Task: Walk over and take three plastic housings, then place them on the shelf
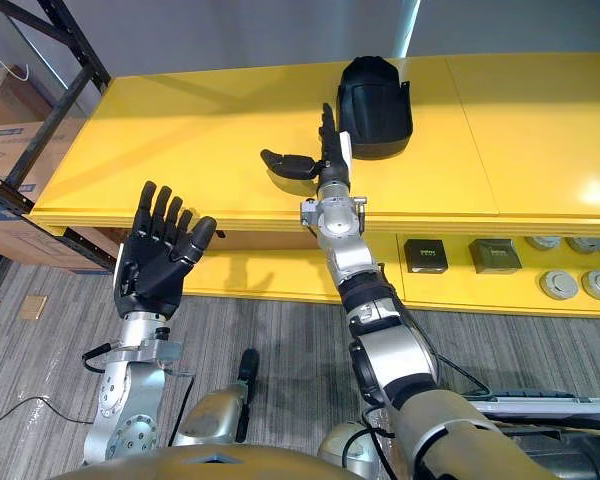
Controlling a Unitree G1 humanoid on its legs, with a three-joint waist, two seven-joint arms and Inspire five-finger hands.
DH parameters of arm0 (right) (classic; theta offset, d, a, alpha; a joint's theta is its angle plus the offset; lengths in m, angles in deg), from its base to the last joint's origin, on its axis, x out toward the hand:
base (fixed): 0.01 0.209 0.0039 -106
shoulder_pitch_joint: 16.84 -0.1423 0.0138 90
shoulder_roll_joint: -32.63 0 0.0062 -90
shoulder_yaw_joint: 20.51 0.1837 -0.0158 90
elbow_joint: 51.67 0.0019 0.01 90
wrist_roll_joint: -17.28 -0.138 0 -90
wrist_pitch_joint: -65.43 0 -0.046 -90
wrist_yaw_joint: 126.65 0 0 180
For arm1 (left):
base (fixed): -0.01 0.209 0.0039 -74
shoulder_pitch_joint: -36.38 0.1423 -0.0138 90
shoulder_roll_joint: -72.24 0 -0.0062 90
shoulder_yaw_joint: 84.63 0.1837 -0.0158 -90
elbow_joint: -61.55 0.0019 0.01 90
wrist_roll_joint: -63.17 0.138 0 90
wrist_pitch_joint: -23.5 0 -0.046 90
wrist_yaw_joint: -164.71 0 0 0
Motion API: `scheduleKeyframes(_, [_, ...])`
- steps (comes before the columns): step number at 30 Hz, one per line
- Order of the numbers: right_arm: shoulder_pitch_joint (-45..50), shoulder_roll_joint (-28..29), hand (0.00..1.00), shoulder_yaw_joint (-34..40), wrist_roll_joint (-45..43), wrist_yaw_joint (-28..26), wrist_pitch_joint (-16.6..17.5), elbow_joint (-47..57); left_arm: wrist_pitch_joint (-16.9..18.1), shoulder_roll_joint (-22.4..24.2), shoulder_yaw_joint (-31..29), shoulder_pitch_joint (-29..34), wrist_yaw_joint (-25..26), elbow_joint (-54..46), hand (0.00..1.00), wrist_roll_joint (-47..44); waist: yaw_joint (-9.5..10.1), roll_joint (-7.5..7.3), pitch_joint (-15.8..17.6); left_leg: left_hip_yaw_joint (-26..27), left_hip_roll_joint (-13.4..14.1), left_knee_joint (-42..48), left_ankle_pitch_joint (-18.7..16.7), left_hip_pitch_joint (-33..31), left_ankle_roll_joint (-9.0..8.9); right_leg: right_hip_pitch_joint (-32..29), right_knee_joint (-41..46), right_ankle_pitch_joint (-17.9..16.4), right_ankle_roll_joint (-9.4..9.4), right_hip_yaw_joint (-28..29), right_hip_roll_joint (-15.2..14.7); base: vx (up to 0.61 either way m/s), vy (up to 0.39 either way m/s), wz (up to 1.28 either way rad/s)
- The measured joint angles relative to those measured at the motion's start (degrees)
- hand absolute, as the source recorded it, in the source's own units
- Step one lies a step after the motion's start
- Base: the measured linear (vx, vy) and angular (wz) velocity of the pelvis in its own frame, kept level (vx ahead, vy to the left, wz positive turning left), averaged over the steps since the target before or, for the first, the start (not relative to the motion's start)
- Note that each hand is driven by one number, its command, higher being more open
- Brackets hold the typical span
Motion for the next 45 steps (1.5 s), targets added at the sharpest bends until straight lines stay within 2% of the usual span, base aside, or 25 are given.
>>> scheduleKeyframes(3, [0.35,-0.32,1.00,-1.67,-0.94,-3.83,1.06,0.97,0.01,-0.10,-0.10,-0.28,-0.10,0.00,1.00,-0.01,-0.15,-0.13,0.09,0.23,0.00,0.01,0.00,0.00,0.00,0.08,-0.01,0.01,0.00,0.12,0.00,0.00,0.000,-0.03])
scheduleKeyframes(7, [7.36,-0.64,1.00,-2.51,-2.41,-6.38,2.96,15.57,0.05,-1.12,-0.10,-1.27,-1.39,0.00,1.00,0.00,-0.04,-1.15,0.75,0.64,0.06,-0.01,-0.06,0.01,0.04,0.04,-0.60,0.07,0.02,0.44,0.08,0.00,-0.002,-0.02])
scheduleKeyframes(10, [14.53,0.41,1.00,-2.87,-2.32,-7.45,4.50,28.62,0.21,-1.78,-1.01,-1.41,-1.44,-0.01,1.00,0.02,-0.20,-1.80,0.87,2.95,0.92,-0.17,-0.69,0.27,0.16,0.02,-2.73,1.53,0.02,2.42,0.90,0.00,-0.003,-0.37])
scheduleKeyframes(13, [22.32,0.81,1.00,-2.86,-2.22,-8.43,5.61,39.48,0.69,-2.18,-1.21,-1.47,-1.43,-0.01,1.00,0.04,-1.81,-2.51,0.97,6.02,1.72,-0.20,-1.20,0.76,0.22,-0.27,-5.68,3.87,-0.09,5.16,1.76,0.01,0.009,-0.54])
scheduleKeyframes(16, [31.99,1.57,1.00,-0.96,-2.27,-7.94,6.10,47.27,0.77,-2.22,-0.96,-1.73,-1.49,-0.01,1.00,0.08,-3.55,-4.12,0.54,9.83,2.40,-0.23,-2.43,2.08,0.09,-0.26,-8.65,5.73,0.00,8.78,2.31,0.01,0.019,-0.65])
scheduleKeyframes(18, [37.68,2.71,1.00,1.61,-2.29,-6.65,6.08,50.23,0.89,-2.22,-0.59,-1.91,-1.85,-0.02,1.00,0.09,-4.74,-5.25,-0.22,12.03,2.89,-0.23,-2.95,2.41,0.08,-1.01,-9.87,6.63,-0.03,10.95,2.66,0.02,0.007,-0.58])
scheduleKeyframes(20, [44.12,4.02,1.00,5.56,-2.23,-3.09,6.06,52.88,0.95,-2.20,-0.05,-2.23,-2.40,-0.10,1.00,0.14,-6.25,-6.40,-0.93,15.48,3.59,-0.20,-3.22,2.75,-0.10,-2.61,-11.06,8.09,-0.30,14.34,3.27,0.03,0.004,-0.72])
scheduleKeyframes(23, [51.34,5.25,1.00,11.54,-2.15,-0.04,5.85,56.18,1.13,-2.21,0.69,-2.53,-2.49,-0.11,1.00,0.11,-7.46,-6.71,-1.06,20.12,4.11,-0.01,-4.27,4.88,-0.42,-3.38,-12.33,9.47,-0.31,19.25,3.74,0.04,0.005,-0.94])
scheduleKeyframes(27, [62.04,5.13,1.00,19.13,-2.18,1.11,5.89,59.39,4.51,-2.29,1.90,-2.66,-1.40,-0.25,1.00,0.22,-11.53,-7.37,-2.85,26.91,5.16,0.12,-7.27,7.72,-1.50,-6.14,-13.51,10.85,-0.74,27.06,5.34,0.01,-0.009,-0.97])
scheduleKeyframes(28, [63.46,5.13,1.00,20.16,-2.23,1.12,5.90,59.70,4.97,-2.39,2.11,-2.73,-1.09,-0.34,1.00,0.28,-12.07,-7.57,-3.18,26.91,5.09,0.60,-8.24,7.80,-1.52,-6.73,-13.54,10.87,-0.79,28.33,5.57,0.02,-0.014,-1.11])
scheduleKeyframes(30, [67.73,5.07,1.00,22.84,-2.47,0.81,6.15,60.76,6.38,-3.44,2.40,-3.98,1.57,-0.43,1.00,1.46,-12.62,-8.31,-3.58,22.06,4.33,8.40,-15.73,6.35,-1.56,-8.33,-13.58,11.12,-1.67,34.67,6.77,0.05,0.016,-1.39])
scheduleKeyframes(31, [68.46,5.05,1.00,23.23,-2.89,0.41,6.48,60.89,6.69,-3.49,2.38,-4.28,2.70,-0.53,1.00,1.69,-12.85,-8.29,-3.59,20.09,4.05,10.73,-17.85,5.87,-1.30,-8.52,-13.57,11.23,-1.85,36.13,7.29,0.06,0.037,-1.38])
scheduleKeyframes(33, [70.37,5.00,1.00,23.64,-6.88,-1.43,8.30,61.02,6.96,-3.47,1.90,-4.28,6.04,-2.29,1.00,3.02,-14.12,-7.41,-4.18,14.94,3.73,18.47,-24.40,3.35,-0.41,-10.01,-13.03,11.35,-1.99,40.35,9.48,0.05,0.051,-1.10])
scheduleKeyframes(35, [70.68,5.08,1.00,23.00,-8.03,-2.35,8.72,61.04,6.98,-3.05,1.44,-4.42,6.93,-3.34,1.00,3.40,-14.06,-6.81,-4.58,12.47,3.61,22.38,-27.25,2.07,0.22,-10.94,-13.10,12.25,-1.47,42.81,10.72,0.07,0.087,-0.85])
scheduleKeyframes(38, [69.66,5.10,1.00,17.53,-9.74,-4.46,8.74,61.05,6.97,-1.74,-1.42,-3.74,9.02,-3.90,1.00,3.45,-13.39,-6.62,-4.70,5.11,2.13,25.32,-28.59,1.26,1.03,-11.97,-12.71,12.77,-0.99,45.91,11.46,0.06,0.094,-0.60])
scheduleKeyframes(42, [68.00,5.66,1.00,10.52,-8.50,-2.83,8.74,60.62,7.00,1.28,-2.73,-3.49,9.31,-4.70,1.00,3.81,-10.51,-5.83,-5.13,4.43,1.77,25.49,-30.93,1.19,1.59,-13.31,-11.09,12.83,-0.82,45.77,11.57,-0.01,0.109,-0.13])
scheduleKeyframes(43, [67.70,7.35,1.00,8.85,-8.63,-1.74,8.74,60.32,7.20,1.38,-2.56,-3.51,9.13,-4.89,1.00,5.25,-9.12,-5.84,-5.12,4.32,1.47,26.08,-31.26,1.00,1.77,-13.98,-9.08,12.81,-0.80,43.98,11.51,-0.07,0.060,0.05])
scheduleKeyframes(45, [67.96,9.03,1.00,8.02,-8.63,-1.39,8.74,60.10,7.93,1.05,-2.60,-3.48,8.46,-4.95,1.00,7.18,-9.07,-5.79,-5.11,3.88,0.86,27.84,-31.76,0.27,2.33,-14.69,-6.90,12.68,-0.64,42.76,11.22,-0.11,0.064,0.07])
